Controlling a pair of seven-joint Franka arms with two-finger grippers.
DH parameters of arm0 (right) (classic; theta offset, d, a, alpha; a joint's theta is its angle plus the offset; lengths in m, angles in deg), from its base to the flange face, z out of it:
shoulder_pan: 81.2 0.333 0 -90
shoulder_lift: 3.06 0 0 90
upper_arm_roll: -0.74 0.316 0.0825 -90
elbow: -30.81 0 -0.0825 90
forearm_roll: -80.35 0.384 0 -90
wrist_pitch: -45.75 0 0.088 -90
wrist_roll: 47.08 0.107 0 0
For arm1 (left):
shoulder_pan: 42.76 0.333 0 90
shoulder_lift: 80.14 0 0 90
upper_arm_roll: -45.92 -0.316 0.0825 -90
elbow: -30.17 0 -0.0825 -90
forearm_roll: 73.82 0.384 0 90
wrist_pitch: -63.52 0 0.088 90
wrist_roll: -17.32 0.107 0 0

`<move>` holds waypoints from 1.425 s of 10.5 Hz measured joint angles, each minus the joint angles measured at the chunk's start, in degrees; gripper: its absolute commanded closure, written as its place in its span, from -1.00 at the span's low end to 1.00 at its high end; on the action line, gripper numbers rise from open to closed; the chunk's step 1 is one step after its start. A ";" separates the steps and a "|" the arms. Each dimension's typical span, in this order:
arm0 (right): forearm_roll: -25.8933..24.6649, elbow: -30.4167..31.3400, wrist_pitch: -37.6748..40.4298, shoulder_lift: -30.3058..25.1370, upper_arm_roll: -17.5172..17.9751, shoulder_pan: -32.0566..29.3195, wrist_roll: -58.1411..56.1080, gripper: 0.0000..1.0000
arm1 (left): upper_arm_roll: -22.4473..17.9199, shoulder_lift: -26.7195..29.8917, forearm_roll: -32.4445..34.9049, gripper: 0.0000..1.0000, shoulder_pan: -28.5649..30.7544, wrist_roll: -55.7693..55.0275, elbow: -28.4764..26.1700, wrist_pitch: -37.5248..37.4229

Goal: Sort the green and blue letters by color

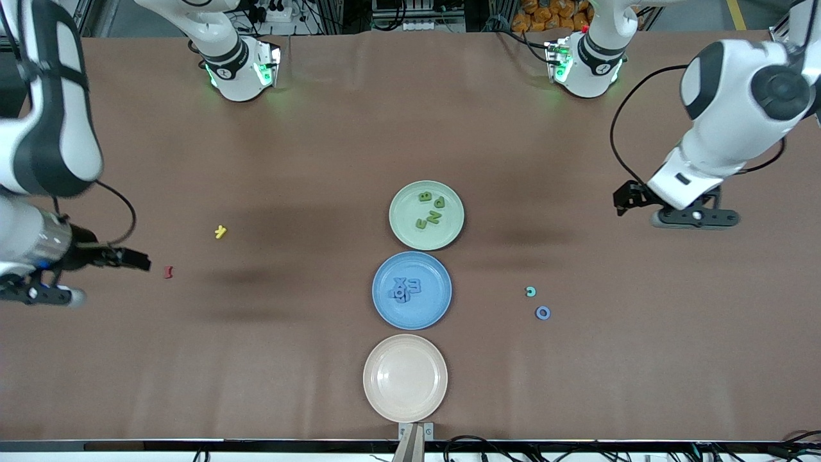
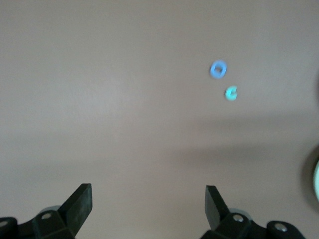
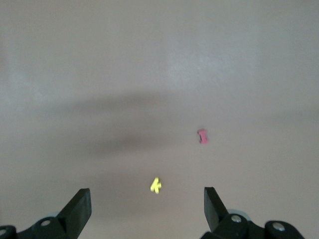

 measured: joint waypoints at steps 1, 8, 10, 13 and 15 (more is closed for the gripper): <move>0.00 0.30 2.99 -2.74 -0.01 -0.19 0.00 -1.00 | -0.06 -0.17 0.00 -1.00 0.15 0.00 2.57 -0.20; -0.08 1.12 11.28 -16.33 0.30 -0.15 -0.18 -1.00 | -0.36 -0.61 0.03 -1.00 1.27 3.55 21.77 -22.64; -0.16 1.08 11.19 -17.37 -1.73 0.11 -0.19 -1.00 | -0.36 -0.42 0.03 -1.00 1.63 3.79 29.45 -31.74; -0.16 0.27 11.51 -17.82 -4.80 0.21 -0.76 -1.00 | -0.18 -0.18 0.03 -1.00 1.64 3.98 34.98 -41.97; -0.16 -0.98 12.18 -17.83 -4.79 0.47 -0.74 -1.00 | -0.19 -0.31 -0.08 -1.00 1.99 5.59 35.03 -42.98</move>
